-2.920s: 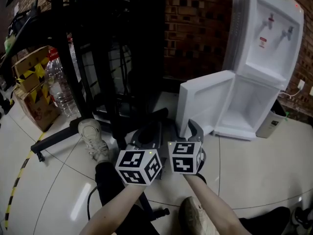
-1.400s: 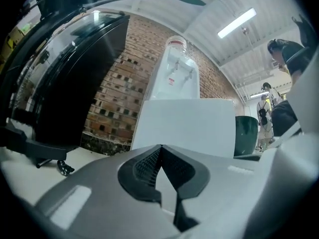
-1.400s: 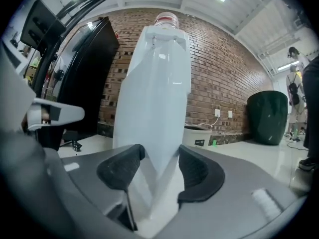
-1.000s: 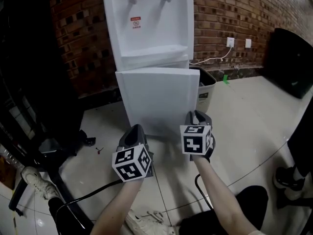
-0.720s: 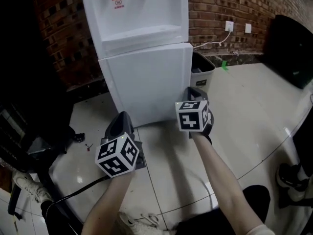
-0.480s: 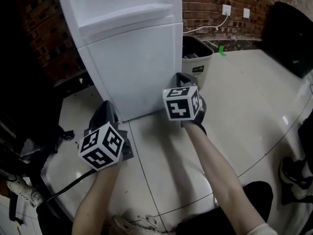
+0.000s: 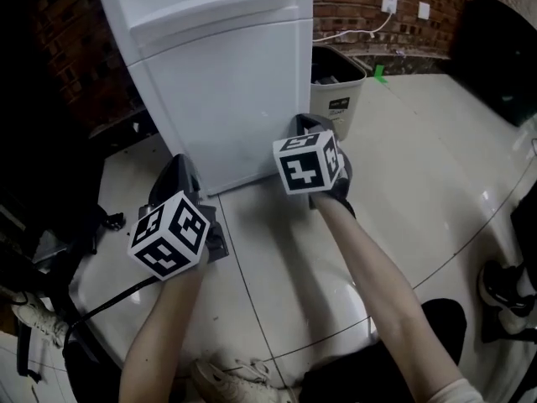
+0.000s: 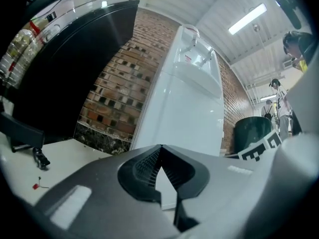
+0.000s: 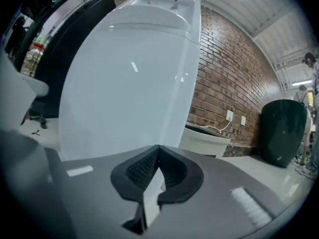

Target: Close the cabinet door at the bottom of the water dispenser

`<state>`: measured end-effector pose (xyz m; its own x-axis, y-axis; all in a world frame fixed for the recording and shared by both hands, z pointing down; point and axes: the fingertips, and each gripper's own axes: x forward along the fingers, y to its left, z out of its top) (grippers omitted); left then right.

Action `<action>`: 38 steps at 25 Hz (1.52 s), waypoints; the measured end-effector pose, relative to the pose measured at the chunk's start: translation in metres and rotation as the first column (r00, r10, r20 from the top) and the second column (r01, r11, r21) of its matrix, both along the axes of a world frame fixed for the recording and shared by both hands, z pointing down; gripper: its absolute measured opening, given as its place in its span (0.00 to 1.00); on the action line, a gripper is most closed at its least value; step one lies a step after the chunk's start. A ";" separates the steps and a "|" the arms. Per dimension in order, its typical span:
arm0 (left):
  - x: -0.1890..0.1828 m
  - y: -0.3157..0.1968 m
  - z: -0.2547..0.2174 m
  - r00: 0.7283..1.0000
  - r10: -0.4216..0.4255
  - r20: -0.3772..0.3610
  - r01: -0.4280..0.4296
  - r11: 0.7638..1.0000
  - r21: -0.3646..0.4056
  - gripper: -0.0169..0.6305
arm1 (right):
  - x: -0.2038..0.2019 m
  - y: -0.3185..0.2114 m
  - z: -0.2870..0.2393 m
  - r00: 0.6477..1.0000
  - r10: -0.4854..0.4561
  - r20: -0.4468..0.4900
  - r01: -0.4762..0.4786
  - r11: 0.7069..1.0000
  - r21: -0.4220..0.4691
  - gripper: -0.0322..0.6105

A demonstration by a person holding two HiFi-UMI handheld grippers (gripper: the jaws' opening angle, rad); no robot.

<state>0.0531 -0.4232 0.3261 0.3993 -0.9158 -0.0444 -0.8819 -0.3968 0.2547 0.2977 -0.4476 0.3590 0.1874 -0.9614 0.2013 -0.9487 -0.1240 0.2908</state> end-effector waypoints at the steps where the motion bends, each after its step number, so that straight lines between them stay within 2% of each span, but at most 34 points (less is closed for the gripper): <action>1: -0.006 0.007 -0.008 1.000 -0.003 -0.003 0.003 1.000 0.003 0.05 | -0.007 0.008 -0.003 1.000 -0.024 -0.013 0.024 1.000 -0.013 0.05; 3: -0.019 0.031 -0.031 1.000 0.017 0.021 -0.018 0.999 0.037 0.05 | -0.027 0.034 -0.022 0.996 -0.082 -0.042 0.083 0.997 0.009 0.05; 5: -0.043 0.063 -0.054 0.996 0.043 0.080 -0.051 0.994 0.094 0.05 | -0.058 0.068 -0.052 0.980 -0.186 -0.070 0.190 0.980 0.052 0.05; 6: -0.059 0.078 -0.064 0.993 0.042 0.107 -0.055 0.991 0.121 0.05 | -0.077 0.089 -0.067 0.963 -0.256 -0.086 0.262 0.962 0.071 0.05; 8: -0.097 0.106 -0.075 0.991 0.016 0.132 -0.033 0.991 0.132 0.05 | -0.120 0.144 -0.077 0.908 -0.405 -0.109 0.413 0.908 0.074 0.05; 10: -0.139 0.139 -0.072 0.994 -0.028 0.105 0.018 0.995 0.094 0.05 | -0.157 0.210 -0.063 0.861 -0.500 -0.097 0.507 0.860 0.058 0.05; 11: -0.161 0.156 -0.070 0.995 -0.064 0.074 0.058 0.995 0.076 0.05 | -0.170 0.236 -0.057 0.853 -0.516 -0.080 0.521 0.851 0.066 0.05; 14: -0.207 0.184 -0.065 0.984 -0.175 -0.044 0.177 0.983 0.044 0.05 | -0.189 0.269 -0.071 0.880 -0.474 -0.029 0.473 0.868 0.151 0.05; 15: -0.213 0.189 -0.066 0.980 -0.192 -0.057 0.195 0.979 0.052 0.05 | -0.193 0.269 -0.082 0.888 -0.459 -0.012 0.453 0.873 0.181 0.05; 18: -0.216 0.200 -0.070 0.981 -0.194 -0.020 0.196 0.974 0.114 0.05 | -0.204 0.267 -0.114 0.891 -0.451 0.057 0.424 0.869 0.253 0.05; 22: -0.207 0.204 -0.074 0.983 -0.185 -0.011 0.184 0.969 0.165 0.05 | -0.199 0.277 -0.145 0.902 -0.429 0.039 0.398 0.865 0.306 0.05; 25: -0.196 0.204 -0.073 0.988 -0.149 -0.048 0.155 0.978 0.142 0.05 | -0.184 0.276 -0.148 0.925 -0.380 0.031 0.352 0.883 0.311 0.05; 28: -0.186 0.210 -0.068 0.992 -0.129 -0.003 0.128 0.981 0.148 0.05 | -0.174 0.269 -0.140 0.936 -0.350 0.039 0.325 0.901 0.287 0.05; 34: -0.190 0.204 -0.059 0.988 -0.152 0.033 0.147 0.980 0.134 0.05 | -0.186 0.263 -0.125 0.930 -0.363 0.058 0.334 0.900 0.281 0.05; 38: -0.177 0.201 -0.058 0.989 -0.139 0.049 0.131 0.982 0.133 0.05 | -0.180 0.258 -0.122 0.928 -0.364 0.084 0.327 0.900 0.287 0.05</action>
<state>-0.1239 -0.2224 0.2680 0.2775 -0.9496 -0.1458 -0.9414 -0.2990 0.1558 0.1174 -0.1892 0.2368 -0.1771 -0.9818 -0.0682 -0.9730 0.1642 0.1624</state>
